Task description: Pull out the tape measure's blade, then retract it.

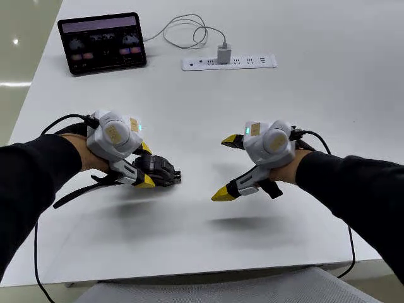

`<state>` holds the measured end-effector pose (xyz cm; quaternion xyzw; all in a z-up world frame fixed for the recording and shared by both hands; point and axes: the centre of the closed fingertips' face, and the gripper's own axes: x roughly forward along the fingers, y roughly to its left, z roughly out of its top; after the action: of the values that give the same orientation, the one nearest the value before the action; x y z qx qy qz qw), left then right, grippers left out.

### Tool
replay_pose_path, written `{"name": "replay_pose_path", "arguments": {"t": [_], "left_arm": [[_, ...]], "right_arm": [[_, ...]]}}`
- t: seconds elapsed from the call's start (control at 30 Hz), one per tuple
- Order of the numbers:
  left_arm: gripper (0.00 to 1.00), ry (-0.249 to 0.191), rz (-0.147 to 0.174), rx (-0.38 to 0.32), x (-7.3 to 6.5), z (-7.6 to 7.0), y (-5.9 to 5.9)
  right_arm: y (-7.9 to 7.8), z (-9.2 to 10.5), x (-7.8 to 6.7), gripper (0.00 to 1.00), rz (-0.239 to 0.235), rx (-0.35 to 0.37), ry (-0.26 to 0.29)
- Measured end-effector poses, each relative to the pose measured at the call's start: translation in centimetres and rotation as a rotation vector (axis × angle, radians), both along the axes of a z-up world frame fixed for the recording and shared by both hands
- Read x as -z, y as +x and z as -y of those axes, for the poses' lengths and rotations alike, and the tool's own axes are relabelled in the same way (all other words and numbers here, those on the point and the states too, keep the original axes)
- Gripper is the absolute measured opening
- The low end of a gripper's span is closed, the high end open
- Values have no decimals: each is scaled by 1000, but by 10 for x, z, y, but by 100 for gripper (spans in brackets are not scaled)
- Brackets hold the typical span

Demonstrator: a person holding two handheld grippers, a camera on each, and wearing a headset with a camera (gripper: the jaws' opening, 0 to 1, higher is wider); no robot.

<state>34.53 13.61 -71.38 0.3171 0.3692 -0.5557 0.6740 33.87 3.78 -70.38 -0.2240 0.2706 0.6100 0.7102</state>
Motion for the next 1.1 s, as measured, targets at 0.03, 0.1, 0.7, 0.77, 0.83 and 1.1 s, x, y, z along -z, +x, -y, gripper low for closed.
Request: {"name": "replay_pose_path", "arguments": {"t": [0.03,0.1,0.7,0.77,0.83,1.1], "left_arm": [[36,6,6,2,1,-1,2],[35,12,1,1,2,-1,2],[31,-11,25,36,3,-1,2],[30,-17,24,36,3,-1,2],[30,-25,24,33,3,-1,2],[30,-27,19,37,3,0,1]], "right_arm": [[0,-5,0,80,2,-17,-3],[0,-11,2,78,1,-36,-5],[8,-51,29,54,-7,-103,-45],[10,-54,32,46,-1,-99,-48],[8,-57,35,39,-7,-104,-48],[9,-63,46,34,-13,-122,-65]]}}
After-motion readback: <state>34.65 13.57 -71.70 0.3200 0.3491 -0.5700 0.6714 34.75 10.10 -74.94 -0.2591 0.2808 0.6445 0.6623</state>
